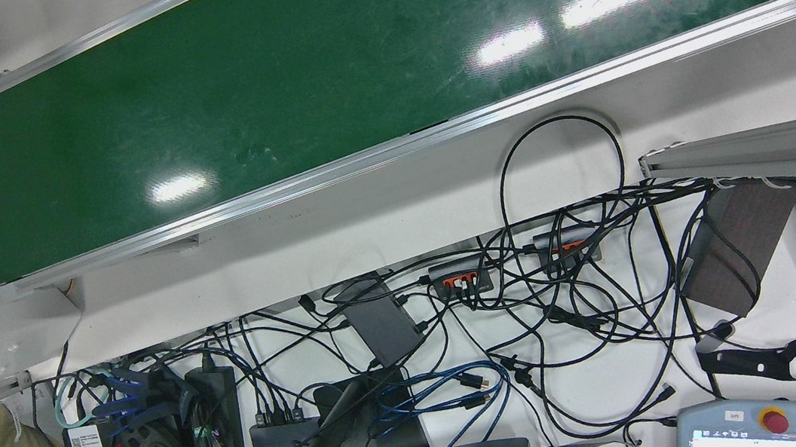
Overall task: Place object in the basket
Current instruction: 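Close the left hand fingers around the orange juice bottle, then lift the bottle off the belt and carry it toward the pink basket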
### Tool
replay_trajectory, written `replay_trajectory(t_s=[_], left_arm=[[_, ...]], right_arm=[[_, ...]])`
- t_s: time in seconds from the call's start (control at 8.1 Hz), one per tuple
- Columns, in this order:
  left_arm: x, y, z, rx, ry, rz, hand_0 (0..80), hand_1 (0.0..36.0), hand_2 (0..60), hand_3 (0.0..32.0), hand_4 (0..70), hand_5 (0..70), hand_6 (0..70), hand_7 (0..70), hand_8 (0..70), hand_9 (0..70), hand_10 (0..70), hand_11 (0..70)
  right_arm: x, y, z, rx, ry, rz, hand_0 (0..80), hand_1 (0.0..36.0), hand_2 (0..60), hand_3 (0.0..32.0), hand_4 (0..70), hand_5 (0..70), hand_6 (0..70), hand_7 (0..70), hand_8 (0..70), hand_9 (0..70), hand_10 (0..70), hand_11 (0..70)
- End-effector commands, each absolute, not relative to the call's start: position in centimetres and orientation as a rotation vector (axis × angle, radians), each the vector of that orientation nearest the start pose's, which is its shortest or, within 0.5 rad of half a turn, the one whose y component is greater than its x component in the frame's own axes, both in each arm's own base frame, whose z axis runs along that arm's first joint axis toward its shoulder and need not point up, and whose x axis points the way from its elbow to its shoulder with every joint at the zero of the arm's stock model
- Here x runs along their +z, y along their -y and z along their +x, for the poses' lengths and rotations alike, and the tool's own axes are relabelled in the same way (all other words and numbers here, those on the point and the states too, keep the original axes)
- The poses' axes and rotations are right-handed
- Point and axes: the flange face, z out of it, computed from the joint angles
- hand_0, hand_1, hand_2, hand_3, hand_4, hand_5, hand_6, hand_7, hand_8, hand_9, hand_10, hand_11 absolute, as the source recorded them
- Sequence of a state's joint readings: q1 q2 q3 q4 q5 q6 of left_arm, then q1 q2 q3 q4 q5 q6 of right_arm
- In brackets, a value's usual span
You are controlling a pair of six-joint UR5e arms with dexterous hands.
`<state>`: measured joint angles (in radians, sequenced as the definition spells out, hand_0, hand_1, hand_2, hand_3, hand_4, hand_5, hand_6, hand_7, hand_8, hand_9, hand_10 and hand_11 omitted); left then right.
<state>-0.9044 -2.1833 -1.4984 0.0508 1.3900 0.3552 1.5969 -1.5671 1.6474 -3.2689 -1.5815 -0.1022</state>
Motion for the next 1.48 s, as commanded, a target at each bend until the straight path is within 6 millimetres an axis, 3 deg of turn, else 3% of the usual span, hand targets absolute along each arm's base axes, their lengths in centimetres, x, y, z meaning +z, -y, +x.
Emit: replay_trajectory(t_s=[0.0, 0.12, 0.25, 0.37, 0.74, 0.86, 0.99, 1.11, 1.36], left_arm=[[32.1, 65.9, 32.3, -1.405, -2.382, -0.24, 66.4, 10.9, 0.0, 0.0, 37.1, 52.3, 14.6, 34.9, 30.4, 46.1, 44.8, 64.1], [31.7, 65.8, 32.3, -1.451, -2.352, -0.215, 80.0, 21.5, 10.1, 0.0, 60.1, 70.0, 48.3, 62.6, 55.5, 70.0, 70.0, 70.0], [31.2, 65.8, 32.2, -1.479, -2.325, -0.197, 60.4, 34.1, 60.0, 0.0, 55.1, 70.0, 70.0, 70.0, 70.0, 70.0, 70.0, 70.0], [31.2, 65.8, 32.1, -1.487, -2.32, -0.199, 57.6, 36.0, 60.0, 0.0, 50.4, 70.0, 70.0, 70.0, 70.0, 70.0, 70.0, 70.0], [25.6, 62.6, 29.2, -1.413, -2.408, -0.22, 52.9, 36.0, 60.0, 0.0, 47.8, 70.0, 70.0, 70.0, 70.0, 70.0, 70.0, 70.0], [25.7, 60.7, 28.0, -1.394, -2.422, -0.229, 52.6, 36.0, 60.0, 0.0, 46.4, 70.0, 70.0, 70.0, 70.0, 70.0, 70.0, 70.0], [28.5, 57.7, 27.3, -1.398, -2.398, -0.248, 52.6, 35.9, 60.0, 0.0, 47.2, 70.0, 70.0, 70.0, 70.0, 70.0, 70.0, 70.0], [30.2, 55.5, 26.1, -1.396, -2.391, -0.254, 52.6, 35.9, 60.0, 0.0, 46.9, 70.0, 70.0, 70.0, 70.0, 70.0, 70.0, 70.0], [30.7, 50.2, 26.1, -1.333, -2.387, -0.339, 53.5, 34.7, 60.0, 0.0, 45.7, 70.0, 68.8, 70.0, 70.0, 70.0, 70.0, 70.0]], right_arm=[[66.0, 48.3, 14.5, -2.316, -2.21, -0.128, 0.0, 0.0, 0.0, 0.0, 0.0, 0.0, 0.0, 0.0, 0.0, 0.0, 0.0, 0.0], [65.8, 48.4, 14.5, -2.312, -2.213, -0.129, 0.0, 0.0, 0.0, 0.0, 0.0, 0.0, 0.0, 0.0, 0.0, 0.0, 0.0, 0.0], [65.9, 48.4, 14.5, -2.314, -2.211, -0.129, 0.0, 0.0, 0.0, 0.0, 0.0, 0.0, 0.0, 0.0, 0.0, 0.0, 0.0, 0.0], [65.8, 48.4, 14.5, -2.312, -2.213, -0.129, 0.0, 0.0, 0.0, 0.0, 0.0, 0.0, 0.0, 0.0, 0.0, 0.0, 0.0, 0.0], [65.9, 48.4, 14.5, -2.314, -2.211, -0.129, 0.0, 0.0, 0.0, 0.0, 0.0, 0.0, 0.0, 0.0, 0.0, 0.0, 0.0, 0.0], [65.8, 48.4, 14.5, -2.312, -2.213, -0.129, 0.0, 0.0, 0.0, 0.0, 0.0, 0.0, 0.0, 0.0, 0.0, 0.0, 0.0, 0.0], [65.8, 48.4, 14.5, -2.312, -2.213, -0.129, 0.0, 0.0, 0.0, 0.0, 0.0, 0.0, 0.0, 0.0, 0.0, 0.0, 0.0, 0.0], [65.8, 48.4, 14.5, -2.312, -2.213, -0.129, 0.0, 0.0, 0.0, 0.0, 0.0, 0.0, 0.0, 0.0, 0.0, 0.0, 0.0, 0.0], [65.8, 48.4, 14.5, -2.312, -2.213, -0.129, 0.0, 0.0, 0.0, 0.0, 0.0, 0.0, 0.0, 0.0, 0.0, 0.0, 0.0, 0.0]])
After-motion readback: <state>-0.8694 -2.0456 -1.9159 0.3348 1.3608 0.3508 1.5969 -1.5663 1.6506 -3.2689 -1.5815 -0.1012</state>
